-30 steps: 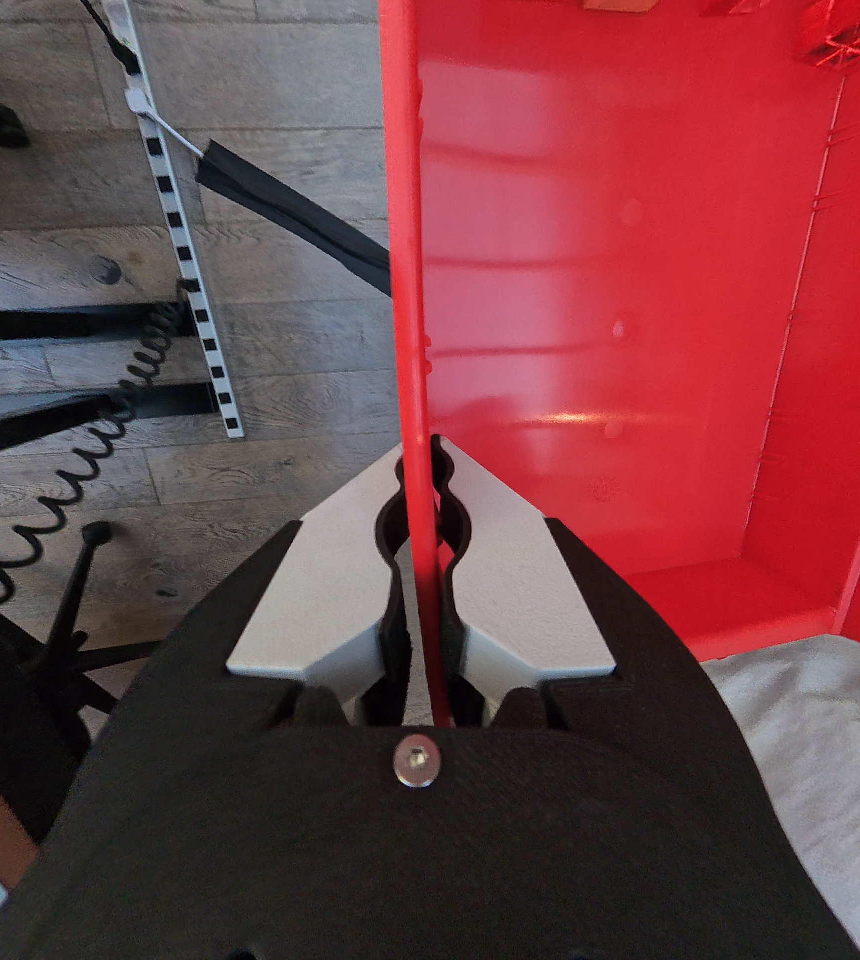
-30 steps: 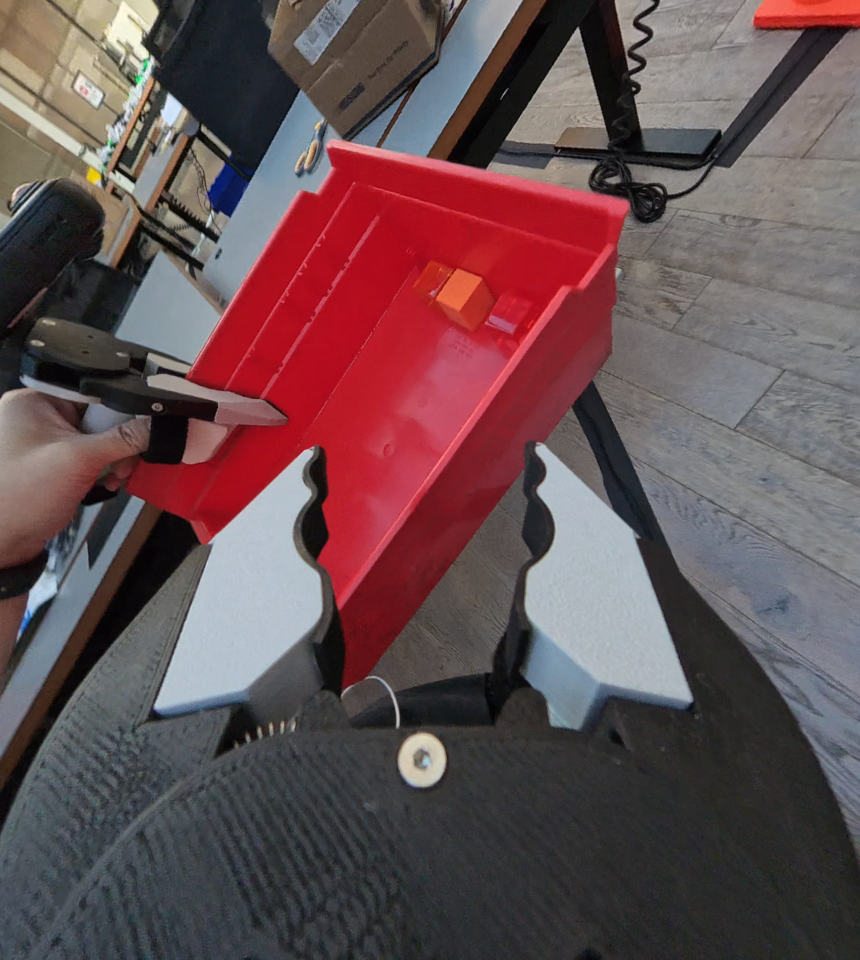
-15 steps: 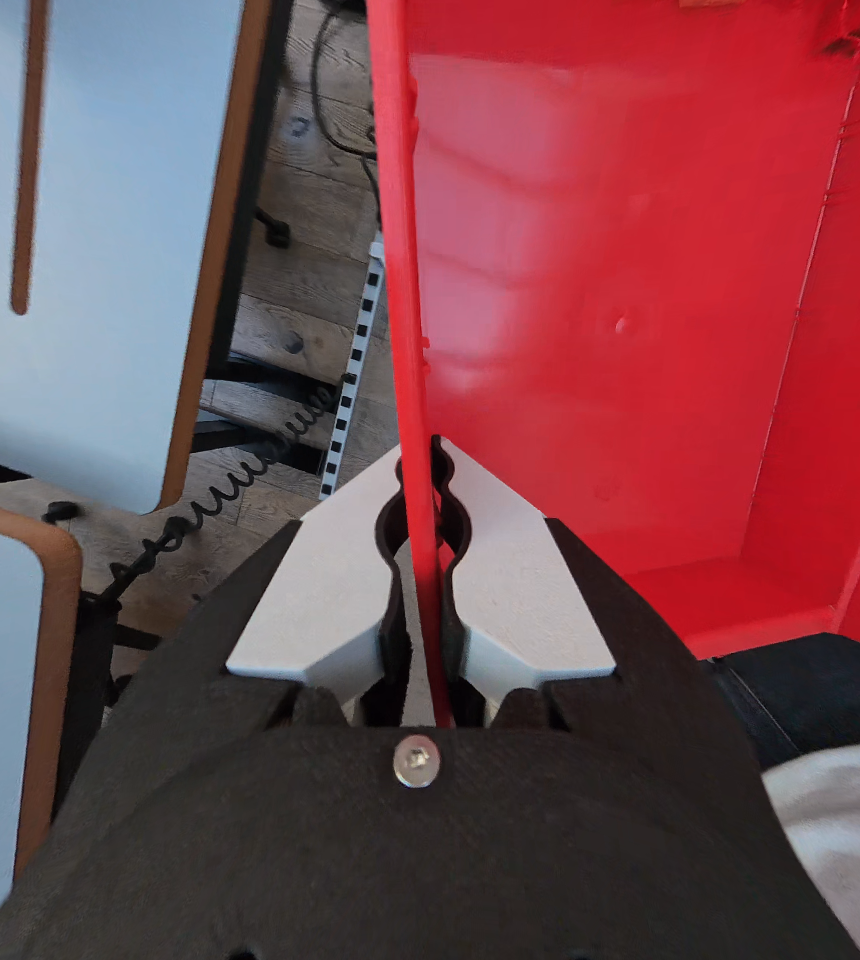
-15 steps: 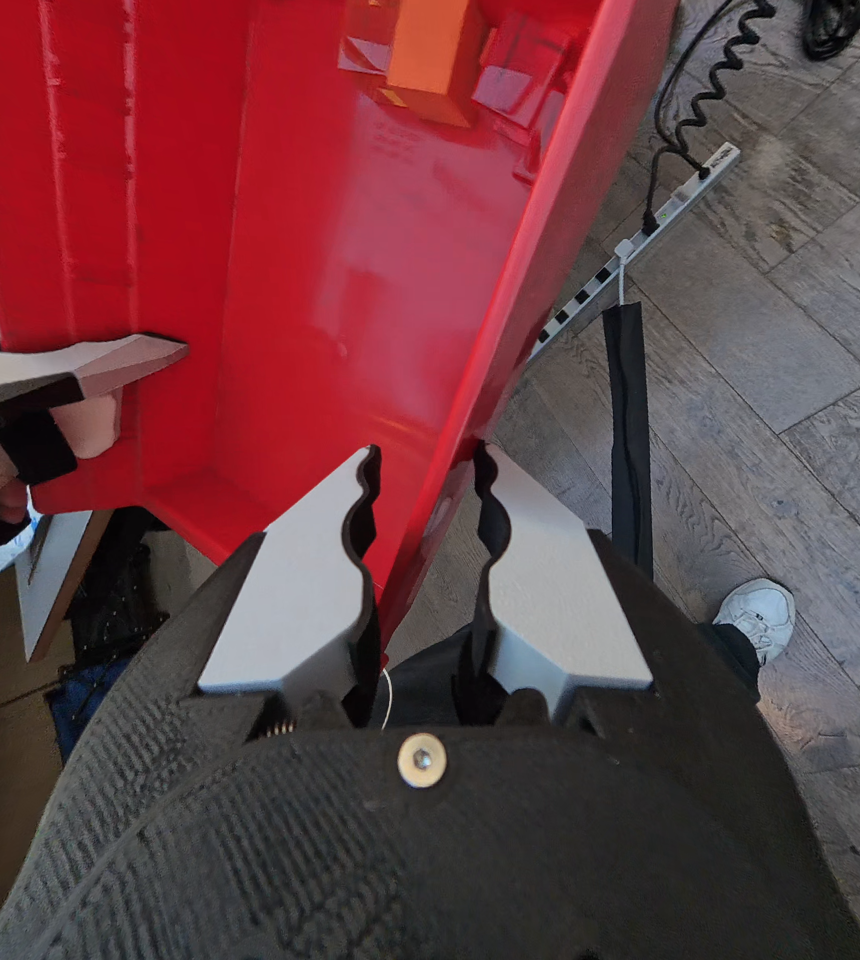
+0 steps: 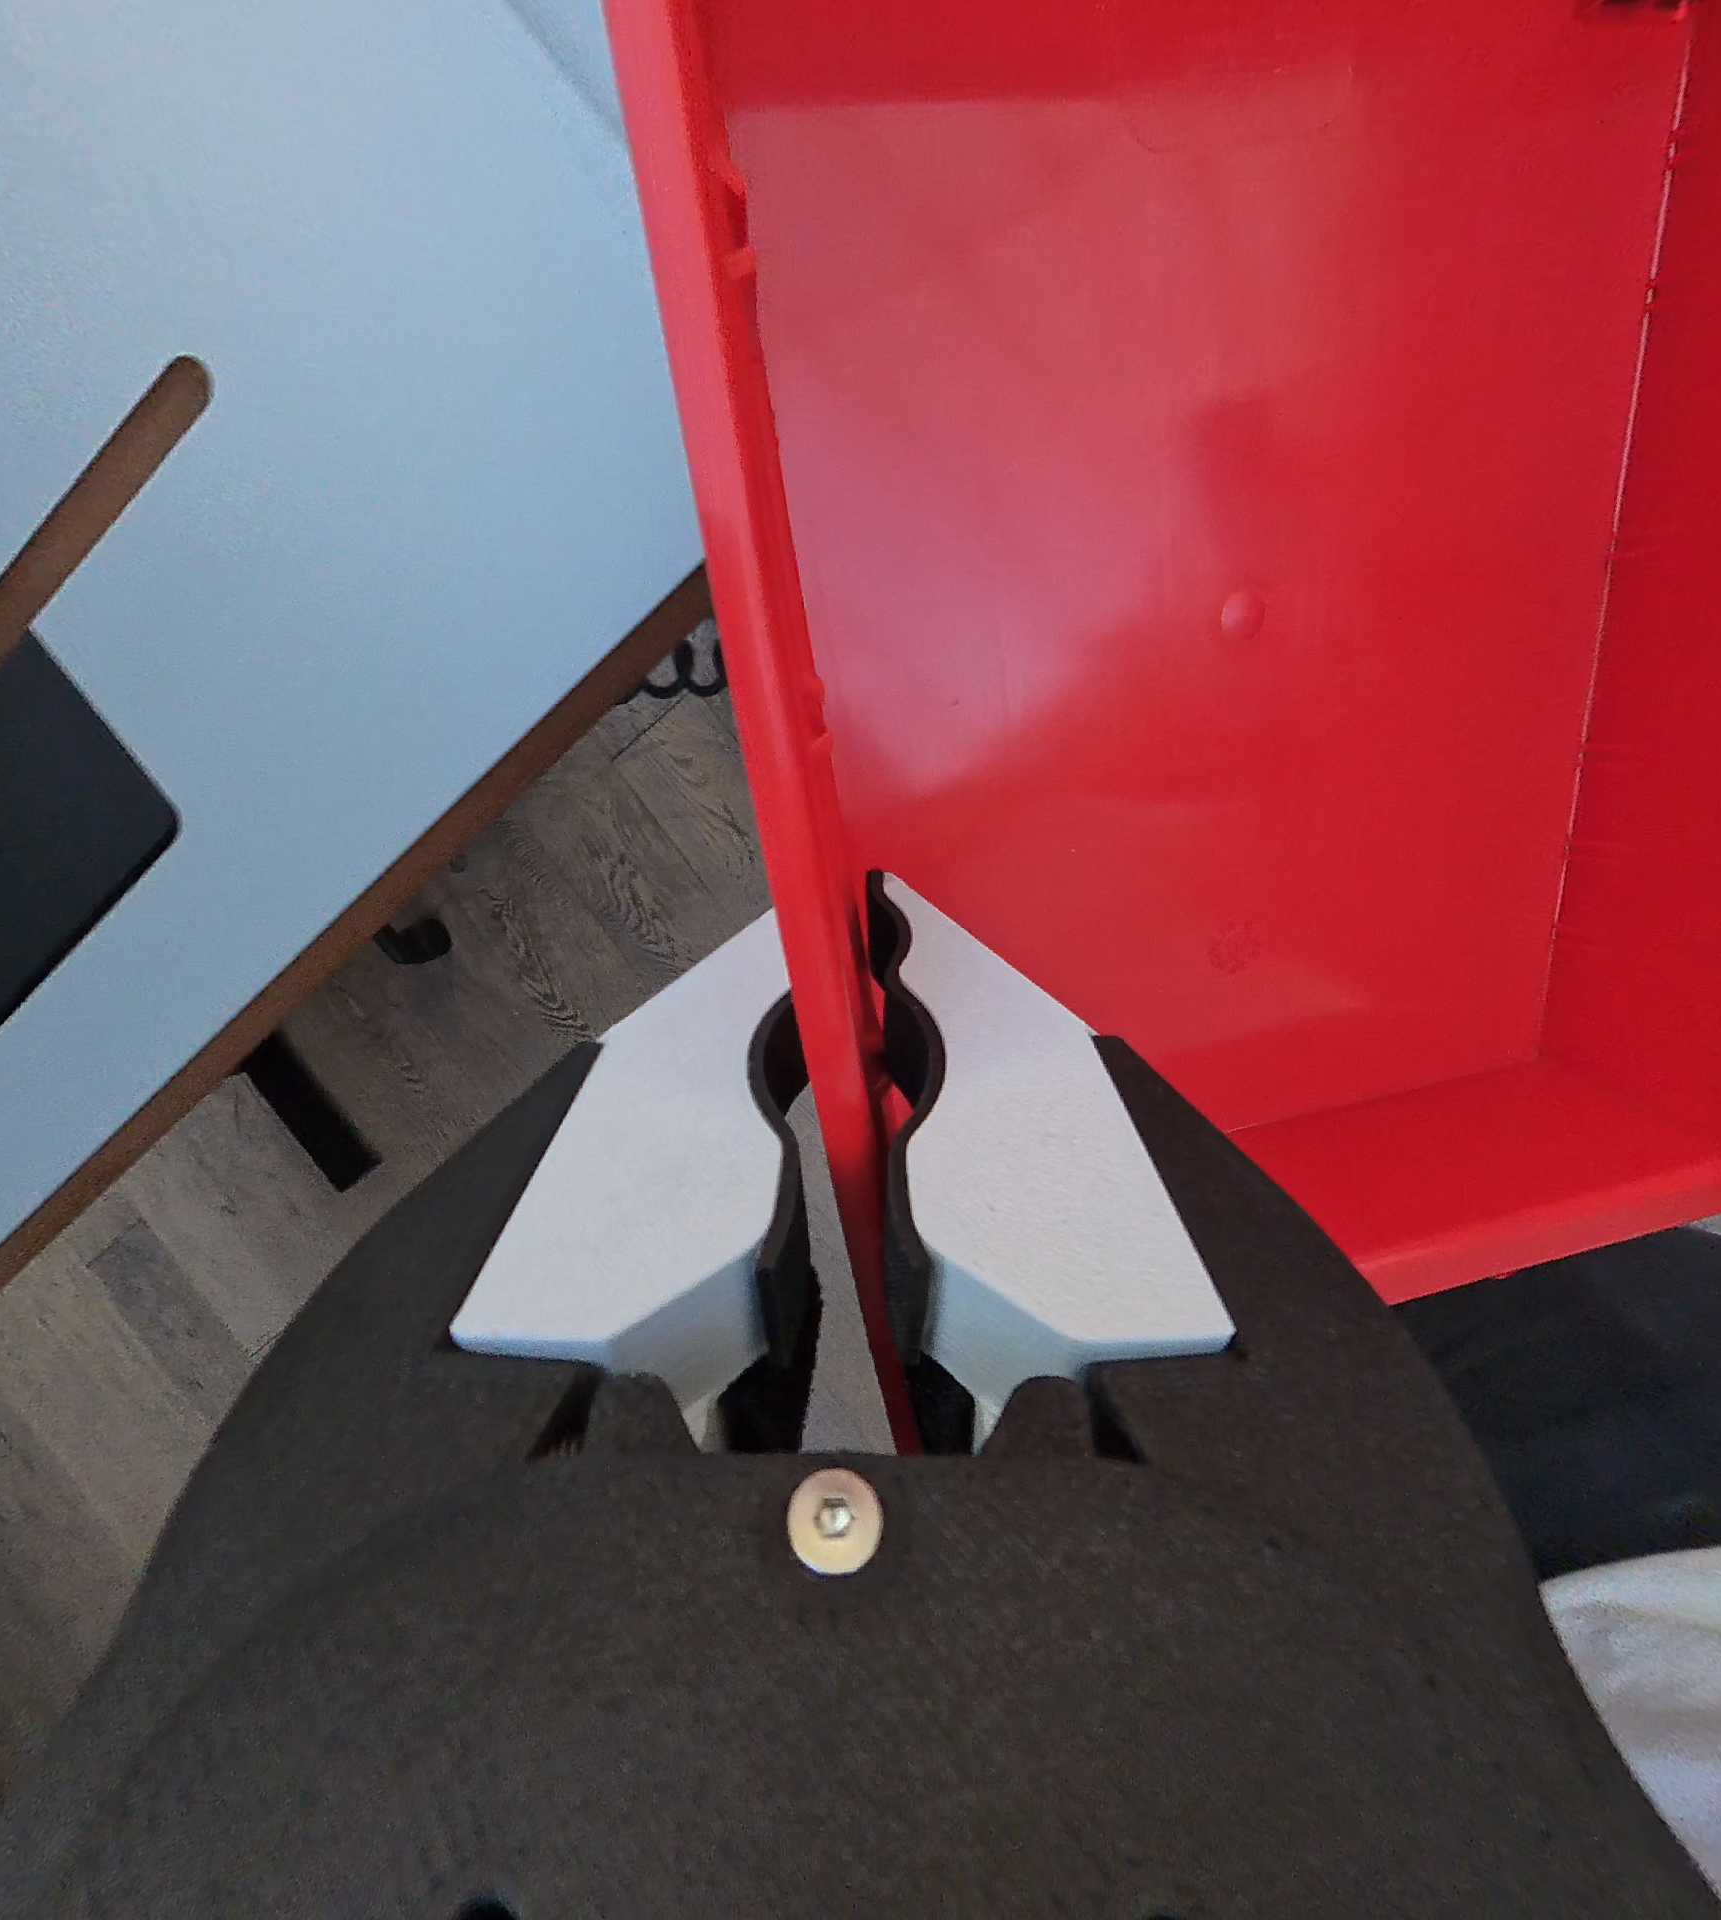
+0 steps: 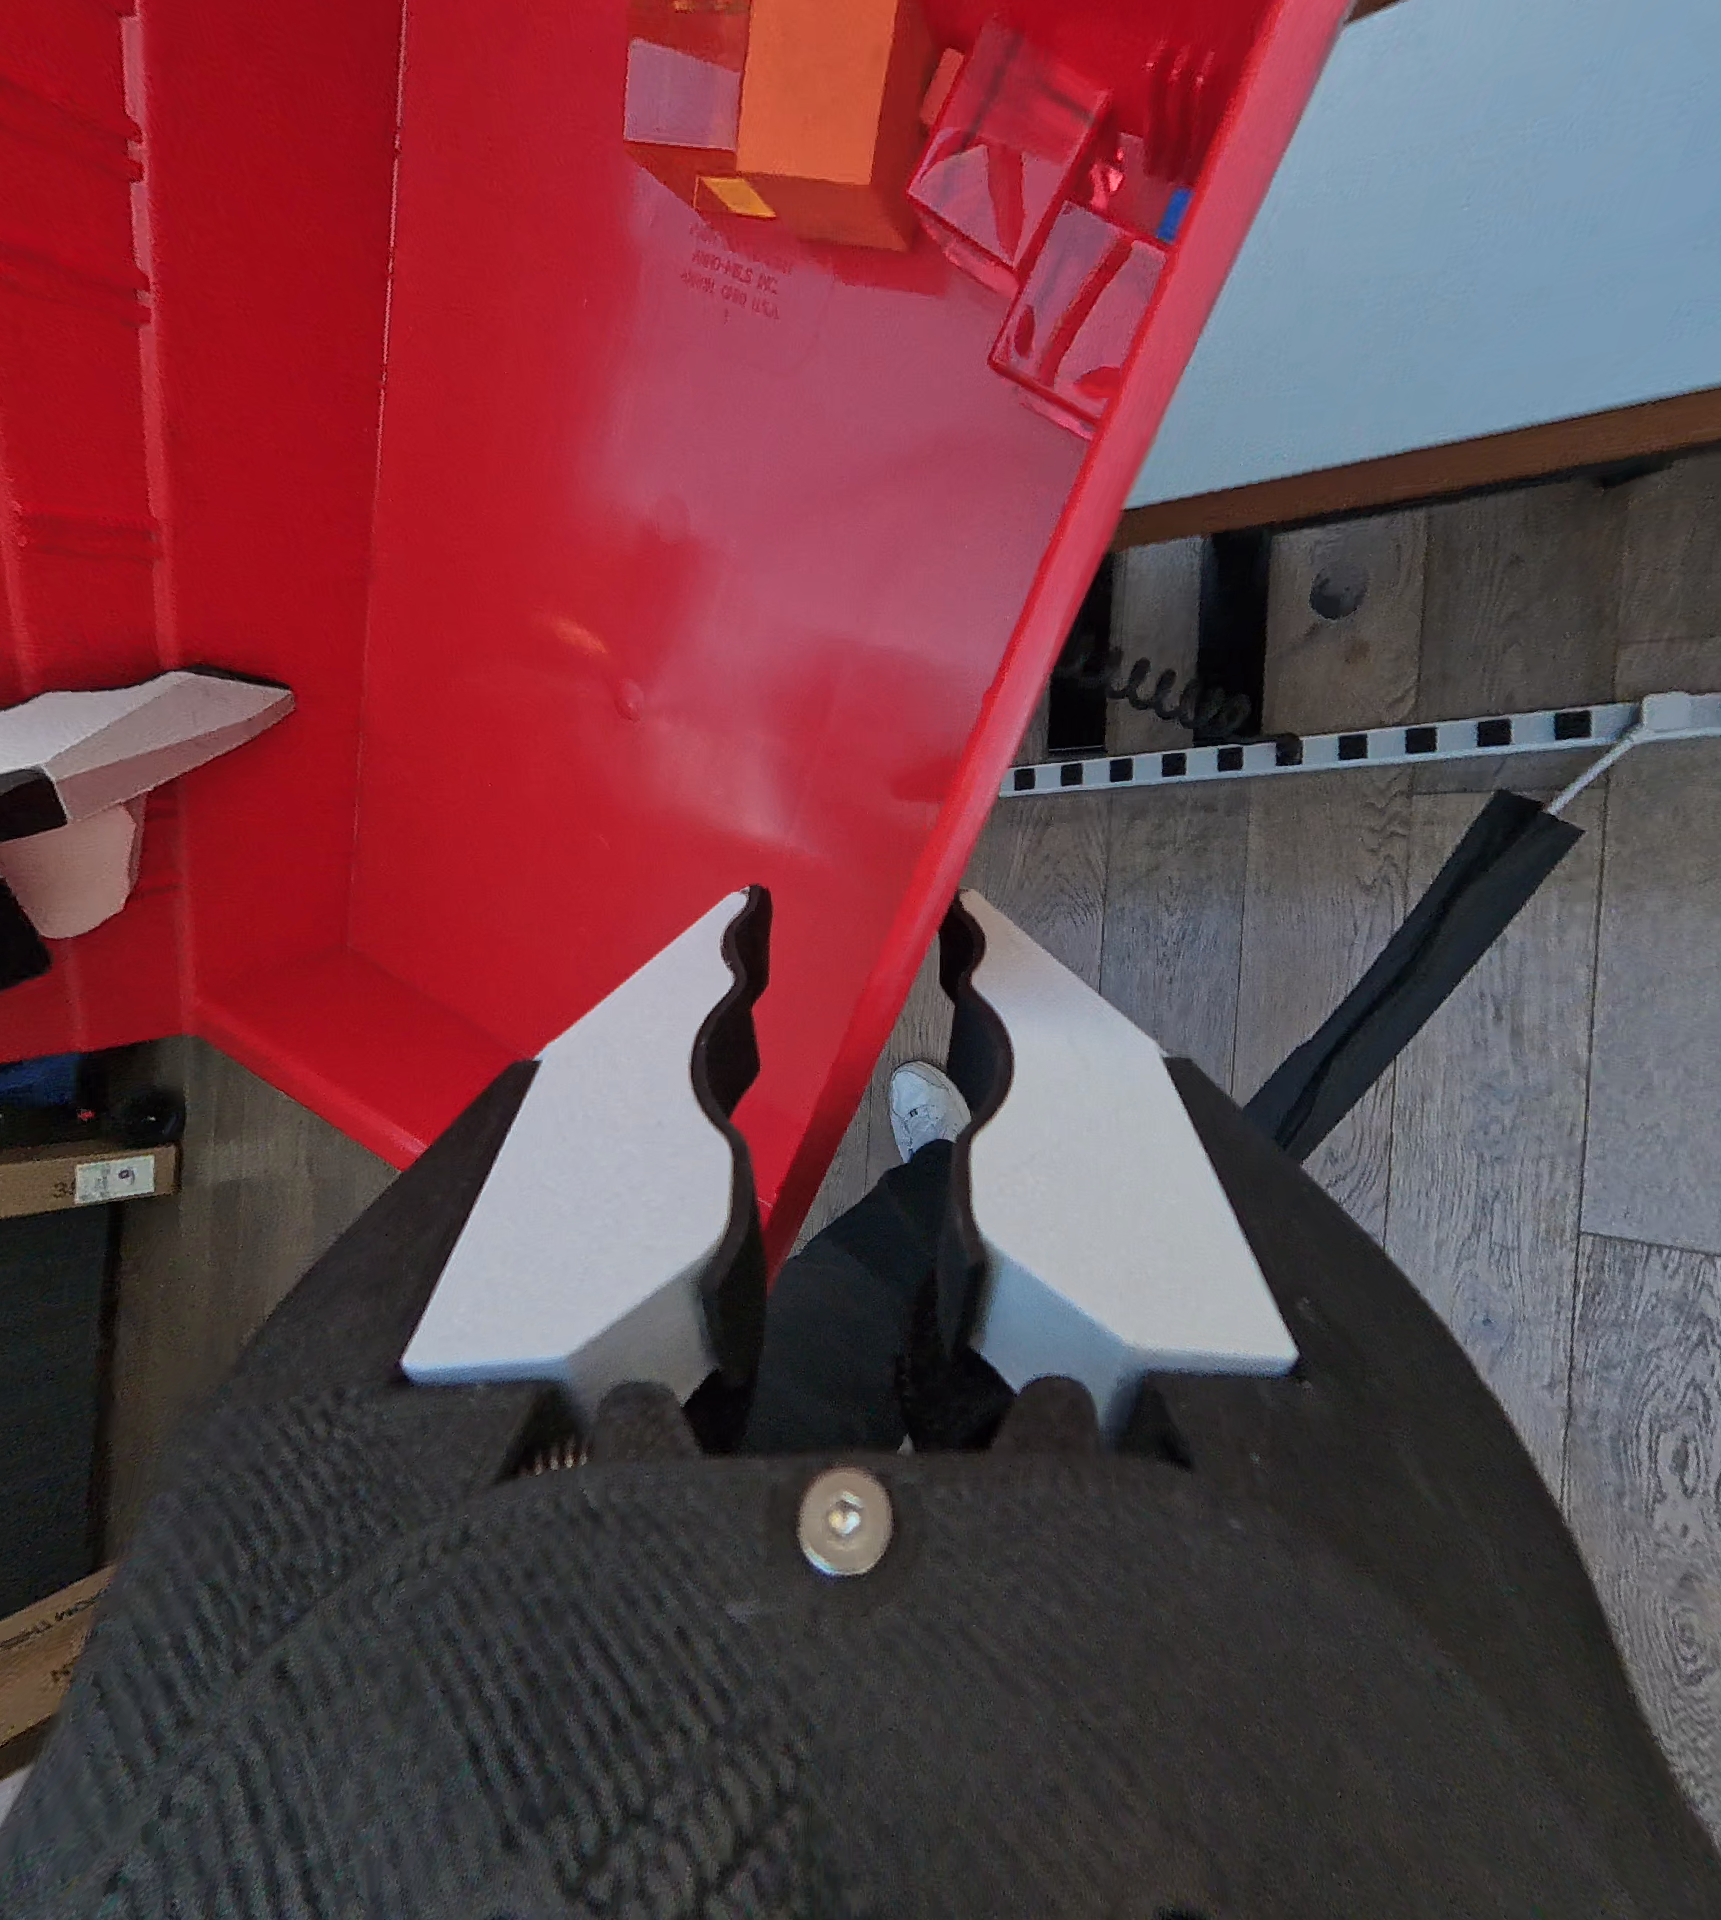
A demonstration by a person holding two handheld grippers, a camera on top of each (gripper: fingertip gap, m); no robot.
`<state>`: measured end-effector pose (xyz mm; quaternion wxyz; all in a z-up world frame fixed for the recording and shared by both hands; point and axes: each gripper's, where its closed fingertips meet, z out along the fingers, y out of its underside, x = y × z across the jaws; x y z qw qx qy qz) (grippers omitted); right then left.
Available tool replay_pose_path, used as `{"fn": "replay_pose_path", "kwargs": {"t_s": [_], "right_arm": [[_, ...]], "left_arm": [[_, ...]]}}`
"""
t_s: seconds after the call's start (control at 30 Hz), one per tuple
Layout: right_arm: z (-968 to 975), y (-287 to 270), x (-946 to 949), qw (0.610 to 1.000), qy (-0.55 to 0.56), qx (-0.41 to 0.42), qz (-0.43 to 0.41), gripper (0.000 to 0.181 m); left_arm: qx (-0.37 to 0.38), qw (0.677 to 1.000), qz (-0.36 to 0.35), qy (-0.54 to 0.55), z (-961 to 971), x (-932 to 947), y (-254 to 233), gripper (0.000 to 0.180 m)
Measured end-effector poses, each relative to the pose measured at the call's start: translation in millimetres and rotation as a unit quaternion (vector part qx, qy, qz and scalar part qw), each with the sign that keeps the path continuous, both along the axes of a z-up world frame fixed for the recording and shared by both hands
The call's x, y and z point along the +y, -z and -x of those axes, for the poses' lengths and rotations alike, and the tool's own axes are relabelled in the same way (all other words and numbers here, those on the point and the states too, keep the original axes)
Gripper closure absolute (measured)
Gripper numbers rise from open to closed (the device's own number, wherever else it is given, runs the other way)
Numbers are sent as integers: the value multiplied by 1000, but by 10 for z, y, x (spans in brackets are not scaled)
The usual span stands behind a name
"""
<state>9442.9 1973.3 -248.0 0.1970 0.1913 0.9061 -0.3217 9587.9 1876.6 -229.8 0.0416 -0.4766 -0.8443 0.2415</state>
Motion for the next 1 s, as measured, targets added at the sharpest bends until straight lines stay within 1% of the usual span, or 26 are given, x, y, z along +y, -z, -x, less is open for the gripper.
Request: {"fn": "replay_pose_path", "kwargs": {"t_s": [0.07,0.17,0.3,0.37,0.43,0.53,0.63,0.77,1.0], "right_arm": [[-323,57,-369,1000,-13,4,-7,151],[-823,164,-894,999,-41,-1,-28,150],[-1212,262,-1629,992,-102,17,-77,148],[-1222,244,-2020,988,-118,39,-91,148],[-1155,212,-2431,983,-139,64,-103,147],[-891,237,-3072,972,-162,125,-118,149],[-649,257,-3634,965,-176,147,-125,152],[-457,295,-4153,959,-199,147,-140,154],[88,365,-4852,946,-206,188,-165,157]], "left_arm": [[-4,1000,-2,-6,-345,-337,39,176],[-19,999,-27,-26,-877,-812,151,176],[-36,993,-91,-61,-1361,-1409,359,174],[-21,988,-130,-82,-1427,-1718,425,174],[-8,984,-149,-98,-1395,-2068,471,174],[8,978,-172,-114,-1213,-2561,569,173],[36,966,-213,-144,-989,-2940,657,170],[38,960,-222,-165,-816,-3346,684,168],[33,961,-221,-165,-308,-4021,666,163]]}}
